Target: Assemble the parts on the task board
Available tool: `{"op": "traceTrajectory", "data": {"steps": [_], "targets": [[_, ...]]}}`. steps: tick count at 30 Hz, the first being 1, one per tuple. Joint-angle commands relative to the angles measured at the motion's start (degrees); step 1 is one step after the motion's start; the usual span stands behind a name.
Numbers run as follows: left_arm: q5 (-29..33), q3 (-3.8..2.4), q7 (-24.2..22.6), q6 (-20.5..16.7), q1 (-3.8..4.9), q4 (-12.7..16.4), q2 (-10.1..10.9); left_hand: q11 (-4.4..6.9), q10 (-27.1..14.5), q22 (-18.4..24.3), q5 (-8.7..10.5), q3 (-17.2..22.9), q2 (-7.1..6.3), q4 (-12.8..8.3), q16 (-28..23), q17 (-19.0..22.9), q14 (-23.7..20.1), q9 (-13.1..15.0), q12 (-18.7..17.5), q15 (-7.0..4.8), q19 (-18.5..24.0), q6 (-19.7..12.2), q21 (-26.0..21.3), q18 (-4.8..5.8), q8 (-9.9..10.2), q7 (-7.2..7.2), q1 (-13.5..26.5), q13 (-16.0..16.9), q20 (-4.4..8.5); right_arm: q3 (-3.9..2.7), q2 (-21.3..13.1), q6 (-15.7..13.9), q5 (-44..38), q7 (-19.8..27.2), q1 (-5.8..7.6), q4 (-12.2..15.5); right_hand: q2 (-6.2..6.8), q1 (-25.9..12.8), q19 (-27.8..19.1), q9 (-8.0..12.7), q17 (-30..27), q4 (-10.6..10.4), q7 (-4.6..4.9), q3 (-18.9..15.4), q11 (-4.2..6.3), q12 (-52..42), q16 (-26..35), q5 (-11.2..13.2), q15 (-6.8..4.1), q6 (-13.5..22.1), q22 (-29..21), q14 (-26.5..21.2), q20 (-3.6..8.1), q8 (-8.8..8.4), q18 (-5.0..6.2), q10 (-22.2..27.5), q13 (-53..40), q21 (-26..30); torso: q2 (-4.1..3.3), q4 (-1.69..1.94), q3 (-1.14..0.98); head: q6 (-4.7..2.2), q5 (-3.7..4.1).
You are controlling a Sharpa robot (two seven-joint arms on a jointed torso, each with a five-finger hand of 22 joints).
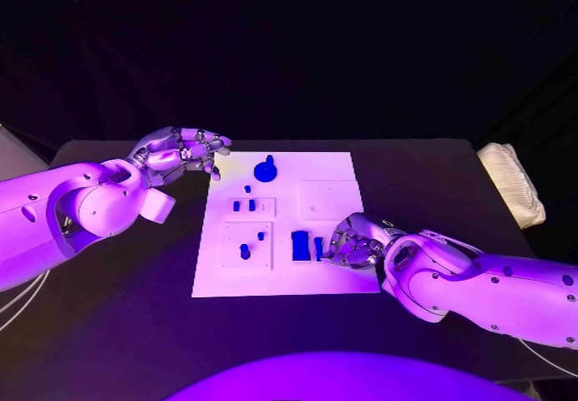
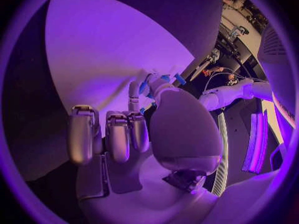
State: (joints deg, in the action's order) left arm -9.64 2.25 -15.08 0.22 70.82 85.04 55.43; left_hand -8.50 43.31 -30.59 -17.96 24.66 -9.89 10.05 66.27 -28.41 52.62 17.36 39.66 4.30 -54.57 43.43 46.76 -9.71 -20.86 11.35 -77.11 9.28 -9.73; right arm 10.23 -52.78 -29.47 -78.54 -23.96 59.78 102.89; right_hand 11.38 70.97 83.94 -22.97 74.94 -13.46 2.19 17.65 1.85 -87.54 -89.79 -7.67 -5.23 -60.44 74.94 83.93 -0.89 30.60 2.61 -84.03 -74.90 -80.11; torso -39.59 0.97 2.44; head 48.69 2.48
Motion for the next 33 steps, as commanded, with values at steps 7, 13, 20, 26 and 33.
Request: {"op": "traceTrajectory", "data": {"steps": [7, 13, 20, 26, 33], "targets": [[-0.33, -0.03, -0.26, 1.11, 0.01, 0.02, -0.07, 0.05, -0.44, 0.08, -0.09, -0.05, 0.32, 0.28, -0.23, 0.06, -0.29, -0.08, 0.37, 0.19, -0.55, -0.40, -0.29, -0.85, -0.27, 0.51, -0.09, -0.09, 0.00, 0.02, -0.16, -0.86, 0.08, 0.39, -0.05, 0.11, 0.35, 0.22, 4.43, 0.06, 15.06, 0.01, -0.14, -0.10, 0.18, 0.01, -0.21, -0.34, -0.28, 0.06, 12.39, 6.07, 0.25, -0.10, -0.72, -5.04, -14.09, 0.22, 0.00, 0.00, -0.01, -0.07, -0.05], [-0.33, -0.03, -0.30, 1.12, 0.01, -0.05, -0.08, 0.05, -0.44, 0.08, -0.09, -0.05, 0.32, 0.28, -0.23, 0.06, -0.29, -0.08, 0.37, 0.19, -0.55, -0.40, -0.29, -0.85, -0.27, 0.51, -0.09, -0.09, 0.00, 0.02, -0.93, -2.93, 1.87, 2.85, -0.05, 0.81, 0.47, -0.20, 4.40, 0.09, 14.98, -0.36, -0.08, -0.30, 0.13, 0.12, -0.16, -0.51, -0.25, 0.06, 12.33, 6.05, 0.24, -0.11, -0.68, -5.00, -14.04, 0.45, 0.05, -0.02, -0.02, -0.24, -0.07], [-0.30, -0.02, -0.64, 0.88, 0.00, -0.44, -0.25, 0.05, -0.44, 0.08, -0.09, -0.05, 0.32, 0.28, -0.23, 0.06, -0.29, -0.08, 0.37, 0.19, -0.55, -0.40, -0.29, -0.85, -0.27, 0.51, -0.09, -0.09, 0.00, -0.08, -2.74, -6.62, 11.91, 13.40, 0.89, 1.08, 0.58, -0.16, 3.64, 0.46, 13.32, -1.00, 0.61, -0.46, -0.42, 2.63, 0.94, -1.07, 0.14, 1.67, 11.30, 5.66, 0.01, -0.95, 0.01, -3.97, -13.04, 4.43, 0.35, -0.16, 0.08, -0.73, -0.05], [2.49, -0.01, -2.57, -2.02, -0.24, -0.53, -0.71, 0.04, -0.47, 0.16, -0.06, -0.09, 0.29, 0.35, -0.24, 0.09, -0.30, -0.10, 0.43, 0.20, -0.63, -0.44, -0.38, -0.84, -0.34, 0.52, -0.27, -0.11, 0.01, -0.26, -3.34, -5.38, 32.67, 25.51, 3.69, -1.56, 1.31, 0.48, 3.30, 1.12, 13.06, -1.29, 1.99, -1.49, -1.61, 3.40, 1.13, -4.73, 1.11, 4.36, 10.85, 5.60, -0.68, -2.65, 0.26, -3.51, -12.76, 6.16, 1.26, -0.44, 0.17, -1.62, -0.45], [5.84, 0.00, -7.23, -6.29, -1.01, -3.32, -2.71, 0.31, 0.33, 0.50, 0.10, -0.27, -0.11, 0.36, -0.79, 0.34, -1.22, -0.05, 0.84, 0.11, -0.15, -0.07, -1.02, -0.82, -0.76, 0.14, -0.74, -0.09, 0.03, -0.89, -0.72, -2.83, 49.40, 36.40, 6.29, -11.29, 0.85, 2.82, 0.28, 1.63, 7.71, 0.17, 3.44, -0.11, -2.91, 12.85, 5.22, -4.59, 2.26, 6.85, 6.89, 3.90, -1.80, -4.24, 2.40, 1.43, -8.87, 19.63, 3.10, -0.67, 0.90, -3.93, -0.62]]}}
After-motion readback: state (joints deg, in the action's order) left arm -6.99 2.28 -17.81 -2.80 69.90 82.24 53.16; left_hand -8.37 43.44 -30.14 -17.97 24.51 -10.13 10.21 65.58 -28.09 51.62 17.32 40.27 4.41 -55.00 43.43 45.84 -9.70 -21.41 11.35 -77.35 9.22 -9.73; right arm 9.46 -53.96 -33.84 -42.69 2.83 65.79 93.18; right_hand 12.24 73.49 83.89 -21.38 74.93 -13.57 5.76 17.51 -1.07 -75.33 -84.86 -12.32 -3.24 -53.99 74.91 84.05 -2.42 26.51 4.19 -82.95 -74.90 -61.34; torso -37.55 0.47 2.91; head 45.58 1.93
